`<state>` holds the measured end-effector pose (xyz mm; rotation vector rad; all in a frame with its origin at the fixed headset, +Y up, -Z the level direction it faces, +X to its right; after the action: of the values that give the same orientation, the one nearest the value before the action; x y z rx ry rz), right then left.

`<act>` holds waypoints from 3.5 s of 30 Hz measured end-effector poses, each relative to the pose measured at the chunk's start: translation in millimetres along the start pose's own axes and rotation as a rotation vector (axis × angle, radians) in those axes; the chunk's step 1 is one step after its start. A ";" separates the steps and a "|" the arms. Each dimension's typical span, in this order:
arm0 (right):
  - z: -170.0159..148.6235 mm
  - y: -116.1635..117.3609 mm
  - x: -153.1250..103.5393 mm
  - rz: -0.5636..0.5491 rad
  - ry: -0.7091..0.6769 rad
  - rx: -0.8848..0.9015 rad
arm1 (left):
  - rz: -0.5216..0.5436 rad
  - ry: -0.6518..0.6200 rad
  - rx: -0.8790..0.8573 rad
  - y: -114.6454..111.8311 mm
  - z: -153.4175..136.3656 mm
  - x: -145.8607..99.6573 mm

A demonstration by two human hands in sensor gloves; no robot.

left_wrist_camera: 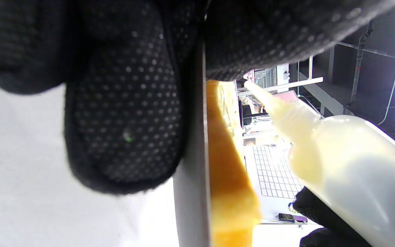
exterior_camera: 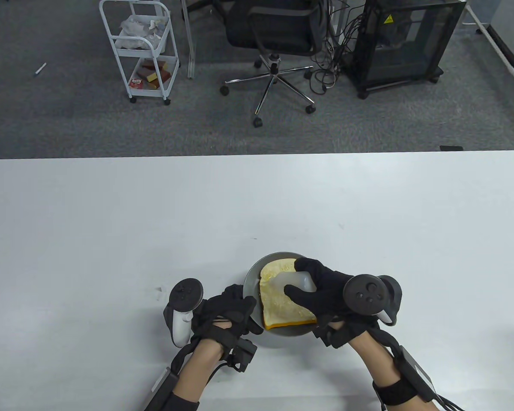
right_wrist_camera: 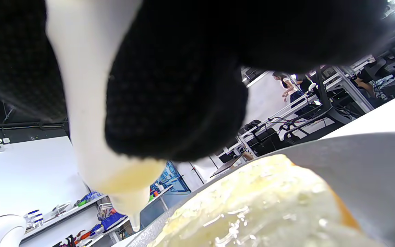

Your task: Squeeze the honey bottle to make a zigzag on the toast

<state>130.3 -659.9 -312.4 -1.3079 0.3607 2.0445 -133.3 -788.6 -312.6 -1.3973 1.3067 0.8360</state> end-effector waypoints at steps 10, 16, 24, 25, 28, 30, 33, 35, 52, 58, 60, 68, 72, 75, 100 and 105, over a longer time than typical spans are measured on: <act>0.6 -4.1 -6.8 0.006 -0.006 -0.006 | 0.002 -0.004 -0.003 0.4 0.5 0.0; -5.0 -12.6 -10.8 0.004 0.007 -0.001 | 0.004 -0.006 -0.005 1.0 0.6 -0.1; -13.8 -24.0 -14.7 -0.009 0.029 -0.007 | 0.005 -0.006 -0.008 1.5 0.5 -0.3; -14.9 -25.7 -14.9 -0.010 0.032 -0.010 | 0.005 -0.006 -0.008 1.5 0.5 -0.4; -17.9 -30.1 -15.5 -0.013 0.040 -0.007 | 0.006 -0.006 -0.009 1.8 0.5 -0.4; -20.5 -32.4 -15.9 -0.010 0.049 -0.009 | 0.007 -0.006 -0.010 2.1 0.5 -0.5; -23.7 -36.3 -16.4 -0.013 0.057 -0.016 | 0.009 -0.007 -0.012 2.5 0.6 -0.5; -26.3 -39.8 -16.8 -0.019 0.063 -0.022 | 0.009 -0.007 -0.013 2.7 0.7 -0.5; -40.3 -56.5 -17.0 -0.030 0.105 -0.040 | 0.008 -0.010 -0.020 3.7 1.6 -0.9; -42.8 -62.1 -17.0 -0.010 0.110 -0.053 | 0.008 -0.011 -0.023 4.1 1.8 -1.0; -43.1 -63.3 -17.0 0.001 0.114 -0.051 | 0.008 -0.012 -0.024 4.3 1.8 -0.9; -41.5 -61.0 -17.3 0.043 0.113 -0.035 | 0.010 -0.011 -0.026 4.9 1.7 -0.9; -38.6 -56.1 -17.0 0.053 0.104 -0.019 | 0.010 -0.010 -0.024 4.8 1.5 -0.8; -35.4 -50.7 -16.3 0.060 0.097 -0.005 | 0.010 -0.010 -0.022 4.8 1.3 -0.8; -13.9 -12.7 -7.8 0.088 0.047 0.049 | 0.010 -0.003 -0.011 2.4 0.2 -0.2; -8.8 -6.2 -6.0 0.099 0.035 0.070 | 0.010 -0.002 -0.009 1.9 -0.1 0.0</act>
<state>142.1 -662.6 -310.5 -1.3078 0.5179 2.0728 -135.2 -788.6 -313.0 -1.3981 1.3106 0.8507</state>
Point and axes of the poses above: the tracker on the back of each hand, its own z axis roughly to the thumb side, its own x axis roughly from the wrist to the fingertips, y = z × x, the point moved 5 cm from there along x, roughly from the wrist to the fingertips, and after that the axes turned 5 degrees about -x, right-handed, at the moved point
